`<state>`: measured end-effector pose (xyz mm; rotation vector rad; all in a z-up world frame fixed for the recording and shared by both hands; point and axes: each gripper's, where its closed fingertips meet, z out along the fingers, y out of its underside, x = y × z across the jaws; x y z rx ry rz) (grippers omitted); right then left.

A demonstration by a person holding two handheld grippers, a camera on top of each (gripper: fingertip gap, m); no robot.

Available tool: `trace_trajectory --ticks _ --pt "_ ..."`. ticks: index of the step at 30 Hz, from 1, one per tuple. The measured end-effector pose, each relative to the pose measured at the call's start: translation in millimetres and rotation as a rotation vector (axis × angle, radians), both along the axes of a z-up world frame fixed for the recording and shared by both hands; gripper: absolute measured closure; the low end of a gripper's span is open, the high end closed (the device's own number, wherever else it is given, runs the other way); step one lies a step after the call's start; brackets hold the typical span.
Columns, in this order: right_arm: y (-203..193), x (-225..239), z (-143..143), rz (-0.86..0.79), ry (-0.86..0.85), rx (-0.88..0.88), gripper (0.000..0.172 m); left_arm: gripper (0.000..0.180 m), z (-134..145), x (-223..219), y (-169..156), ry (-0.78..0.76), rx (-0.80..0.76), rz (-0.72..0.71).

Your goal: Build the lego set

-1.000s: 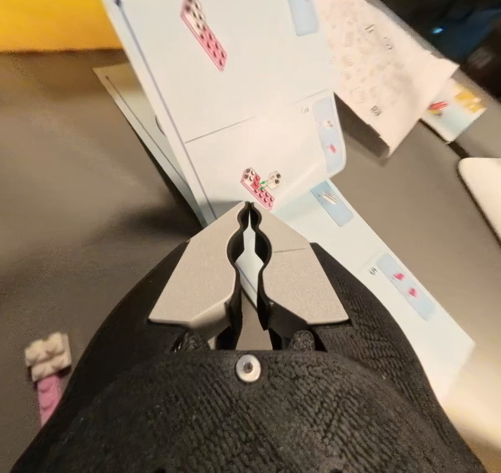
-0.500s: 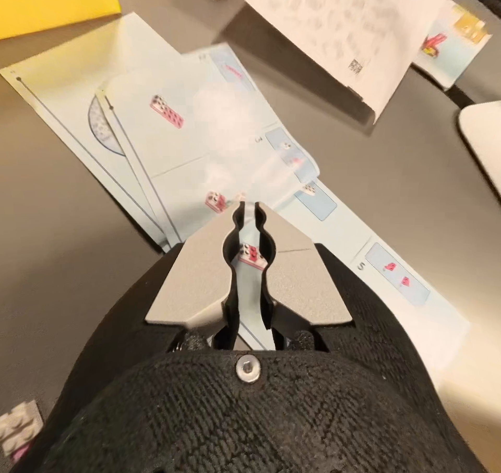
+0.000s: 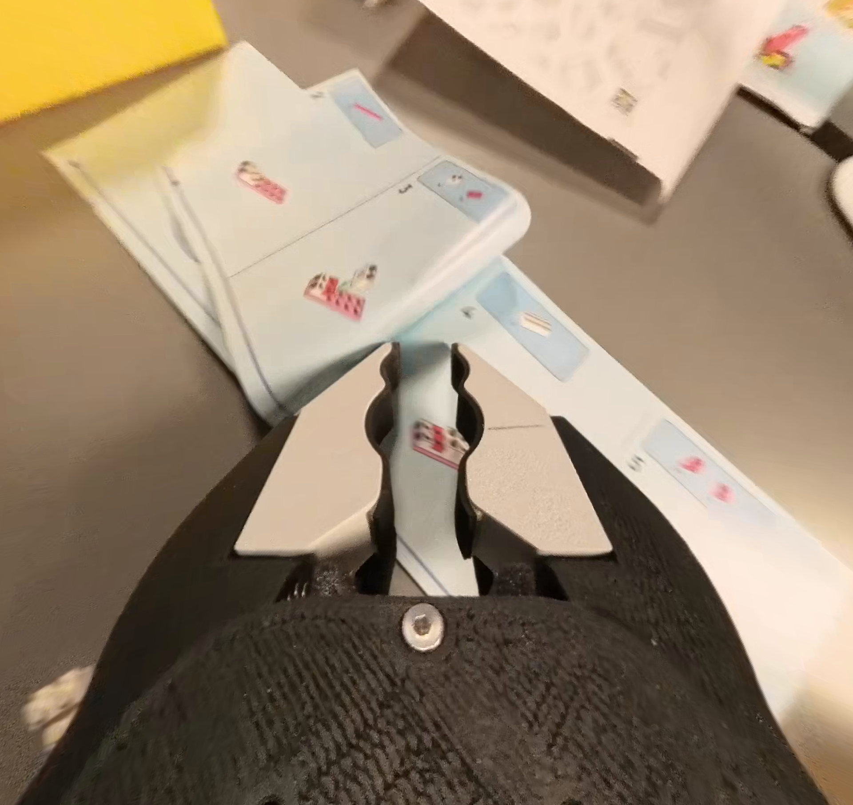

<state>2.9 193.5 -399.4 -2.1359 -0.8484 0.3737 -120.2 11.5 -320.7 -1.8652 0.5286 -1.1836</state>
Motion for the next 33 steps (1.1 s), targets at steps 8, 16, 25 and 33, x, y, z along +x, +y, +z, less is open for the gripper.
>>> trace_trajectory --ticks 8,16,25,33 --pt "-11 -35 -5 0.120 0.039 -0.092 0.133 0.152 -4 6 -1 -0.013 0.002 -0.022" --pt "-15 -30 -7 0.162 -0.040 -0.040 0.132 0.152 19 -2 -21 0.008 0.152 -0.053" --pt "-27 -8 48 0.084 0.069 0.340 0.125 0.142 91 -112 -25 -0.124 0.318 0.200" --pt "-25 110 109 -0.376 0.116 0.831 0.146 0.136 80 -251 10 -0.091 0.141 0.706"
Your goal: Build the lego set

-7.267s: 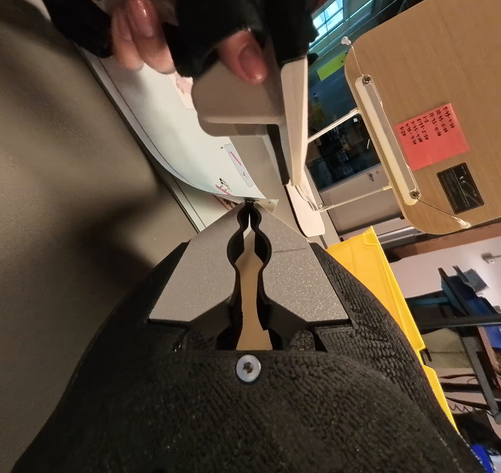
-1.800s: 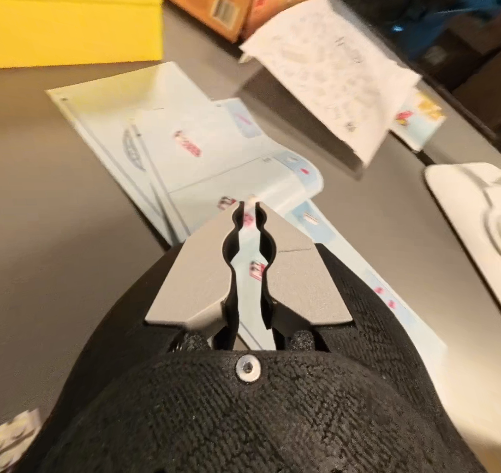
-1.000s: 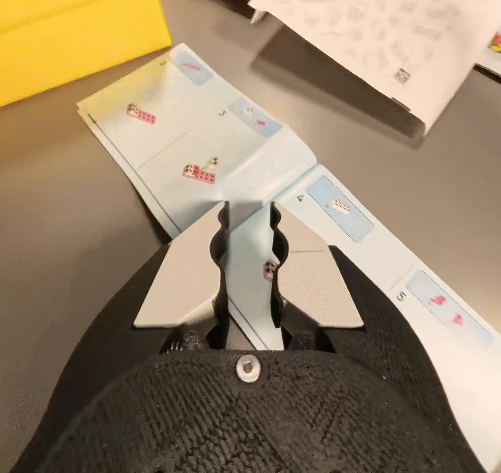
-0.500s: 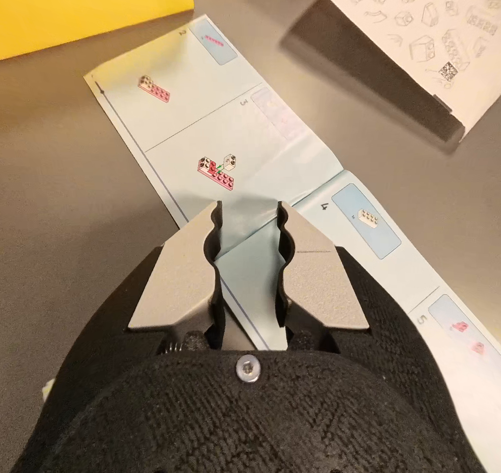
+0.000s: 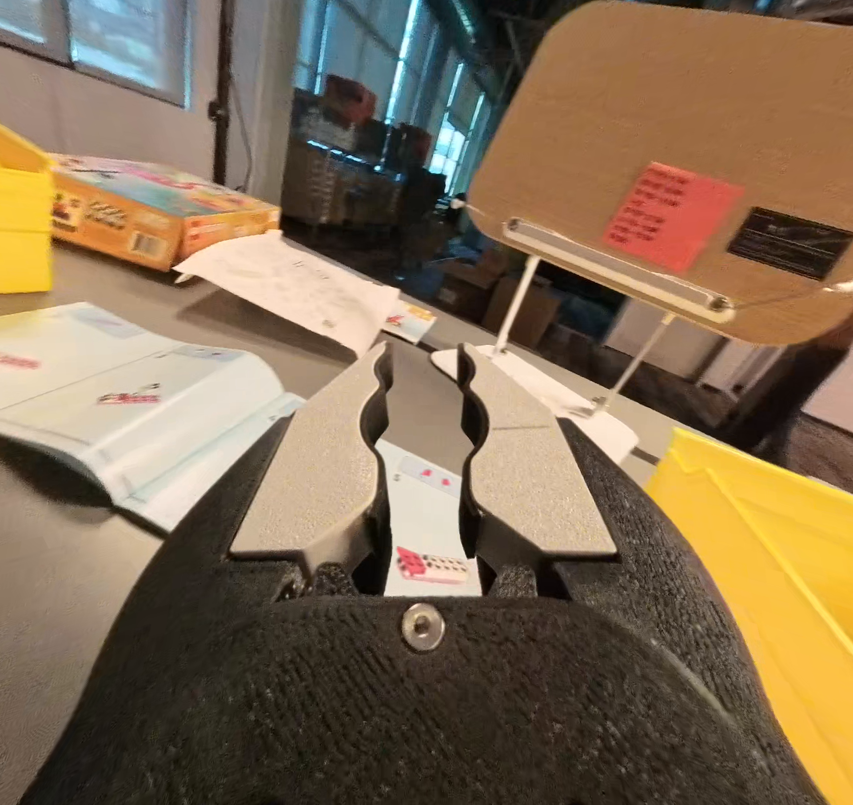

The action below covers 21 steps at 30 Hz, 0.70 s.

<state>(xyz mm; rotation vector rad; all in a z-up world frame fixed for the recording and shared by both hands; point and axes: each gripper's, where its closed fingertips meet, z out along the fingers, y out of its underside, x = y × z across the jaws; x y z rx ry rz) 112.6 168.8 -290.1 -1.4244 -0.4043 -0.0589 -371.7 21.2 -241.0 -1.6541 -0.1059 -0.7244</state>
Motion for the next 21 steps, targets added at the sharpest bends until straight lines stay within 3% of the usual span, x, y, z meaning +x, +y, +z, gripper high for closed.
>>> trace_trajectory --ticks 4,7,9,14,18,21 --pt "6 11 -4 -0.031 0.019 0.015 0.148 0.136 -22 -8 13 0.090 -0.116 0.001" --pt "8 8 -5 -0.040 -0.022 0.021 0.149 0.154 -48 10 25 0.286 -0.279 -0.141" --pt "9 5 -7 -0.044 -0.051 0.020 0.150 0.166 -74 24 27 0.419 -0.466 -0.276" --pt "11 3 -10 -0.042 -0.069 0.003 0.150 0.173 -123 17 40 0.797 -0.799 -0.424" --pt "12 4 -13 -0.036 -0.061 -0.012 0.151 0.172 -152 0 34 0.926 -1.065 -0.490" --pt "14 2 -16 -0.027 -0.069 -0.025 0.151 0.171 -161 -9 37 0.960 -1.150 -0.477"
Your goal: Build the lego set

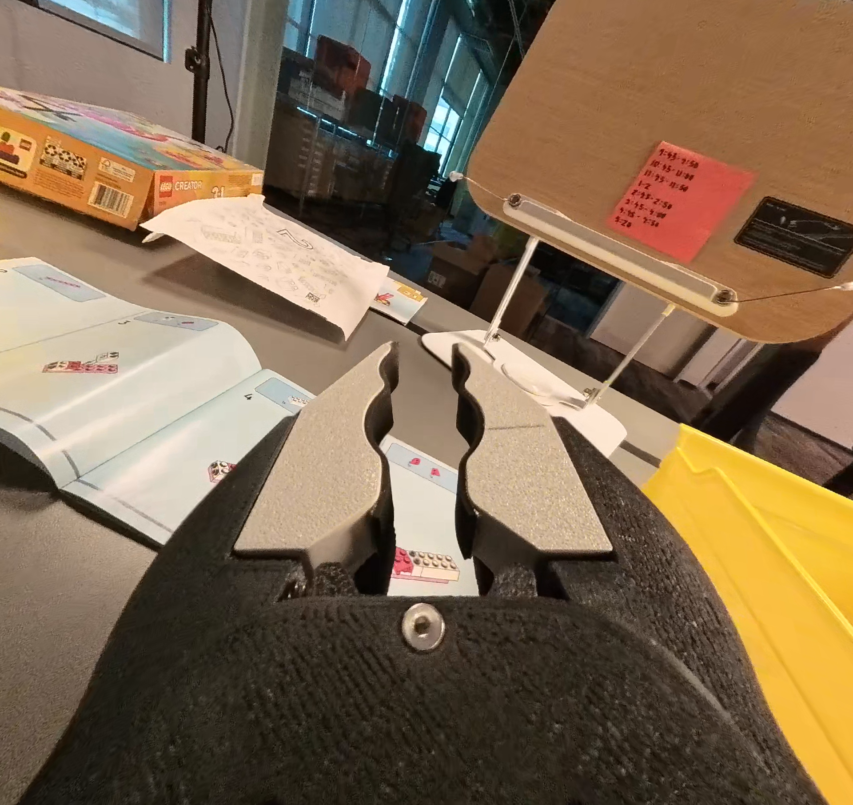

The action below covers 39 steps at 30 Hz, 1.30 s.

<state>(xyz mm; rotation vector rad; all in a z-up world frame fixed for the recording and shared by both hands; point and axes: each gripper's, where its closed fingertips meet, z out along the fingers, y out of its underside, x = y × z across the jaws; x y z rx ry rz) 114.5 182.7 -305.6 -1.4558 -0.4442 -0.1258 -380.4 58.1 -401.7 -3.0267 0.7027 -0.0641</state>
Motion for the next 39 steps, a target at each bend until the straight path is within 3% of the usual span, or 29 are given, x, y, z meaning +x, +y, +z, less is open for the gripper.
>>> trace_trajectory --ticks 9,11,14,19,22,25,28,30,35,39 --pt "1 -8 -4 0.028 -0.036 -0.015 0.152 0.142 -4 -1 9 0.102 -0.012 -0.019" --pt "1 -7 -4 0.029 -0.024 -0.019 0.152 0.147 -5 1 10 0.103 -0.018 -0.030" --pt "2 -6 -5 0.033 -0.006 -0.028 0.152 0.174 -7 9 7 0.072 -0.038 -0.047" --pt "1 -8 -4 0.042 0.000 -0.024 0.153 0.174 -3 11 12 0.067 0.010 -0.097" --pt "0 -9 -2 0.044 -0.005 -0.011 0.154 0.174 24 10 26 0.068 0.163 -0.067" --pt "0 -8 -3 0.040 0.003 -0.013 0.154 0.174 80 16 45 0.062 0.427 -0.028" --pt "-1 -8 -2 0.043 0.008 -0.010 0.155 0.174 132 55 48 -0.035 0.624 -0.084" --pt "-1 -8 -1 0.047 0.017 -0.008 0.155 0.174 150 93 44 -0.116 0.680 -0.193" --pt "-1 -5 2 0.046 0.059 0.000 0.156 0.174 159 177 33 -0.258 0.680 -0.408" --pt "0 -9 3 0.055 0.064 0.004 0.157 0.174 143 239 25 -0.357 0.598 -0.531"
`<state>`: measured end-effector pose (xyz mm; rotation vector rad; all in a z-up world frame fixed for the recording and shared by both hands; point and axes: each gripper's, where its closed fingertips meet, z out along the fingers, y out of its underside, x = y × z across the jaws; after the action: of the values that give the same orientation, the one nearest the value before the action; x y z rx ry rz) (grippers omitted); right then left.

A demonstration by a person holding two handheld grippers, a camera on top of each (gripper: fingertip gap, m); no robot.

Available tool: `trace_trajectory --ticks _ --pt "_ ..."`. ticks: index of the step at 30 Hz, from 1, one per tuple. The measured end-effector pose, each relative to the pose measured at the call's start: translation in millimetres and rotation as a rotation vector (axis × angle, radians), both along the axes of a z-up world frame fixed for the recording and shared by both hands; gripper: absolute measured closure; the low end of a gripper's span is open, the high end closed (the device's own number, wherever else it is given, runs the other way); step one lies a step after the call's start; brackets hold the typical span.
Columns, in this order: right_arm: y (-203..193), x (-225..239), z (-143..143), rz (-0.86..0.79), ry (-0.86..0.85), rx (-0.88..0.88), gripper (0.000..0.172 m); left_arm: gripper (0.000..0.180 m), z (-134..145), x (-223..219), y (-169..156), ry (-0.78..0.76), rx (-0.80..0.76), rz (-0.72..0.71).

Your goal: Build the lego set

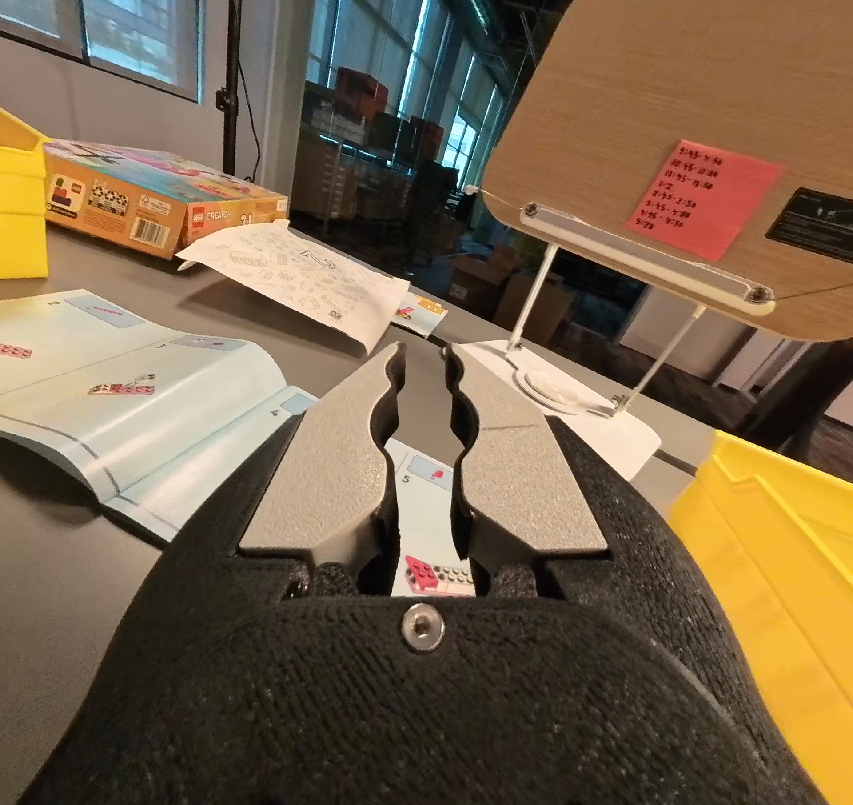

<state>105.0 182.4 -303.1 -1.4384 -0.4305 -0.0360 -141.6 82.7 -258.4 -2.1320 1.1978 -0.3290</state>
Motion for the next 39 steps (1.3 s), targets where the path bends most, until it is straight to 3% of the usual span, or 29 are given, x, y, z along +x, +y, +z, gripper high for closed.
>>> trace_trajectory --ticks 4,8,15,20,24,27,30,33,36,39 --pt "-1 -4 1 0.013 -0.001 0.007 0.157 0.174 -43 69 -13 0.030 -0.129 -0.177" --pt "-6 -7 6 0.052 0.021 0.032 0.157 0.174 -85 116 -17 0.102 -0.168 -0.263" --pt "-13 -2 12 0.109 0.079 0.039 0.156 0.174 -132 156 -29 0.244 -0.271 -0.436" --pt "-15 7 9 0.119 0.040 0.029 0.155 0.172 -145 174 -36 0.261 -0.308 -0.518" --pt "-22 12 6 0.158 -0.003 0.015 0.152 0.132 -145 176 -29 0.171 -0.306 -0.486" --pt "-37 -6 -11 0.338 -0.068 -0.079 0.152 0.117 -134 171 -42 0.006 -0.281 -0.591" --pt "-64 -28 -38 0.561 -0.191 -0.211 0.149 0.121 -132 161 -63 -0.093 -0.269 -0.698" --pt "-89 -40 -63 0.725 -0.276 -0.377 0.148 0.128 -145 149 -70 -0.044 -0.239 -0.755" --pt "-111 -48 -82 0.851 -0.271 -0.579 0.141 0.134 -148 148 -74 -0.047 -0.219 -0.788" --pt "-120 -53 -92 0.893 -0.298 -0.656 0.137 0.136 -149 148 -74 -0.068 -0.198 -0.787"
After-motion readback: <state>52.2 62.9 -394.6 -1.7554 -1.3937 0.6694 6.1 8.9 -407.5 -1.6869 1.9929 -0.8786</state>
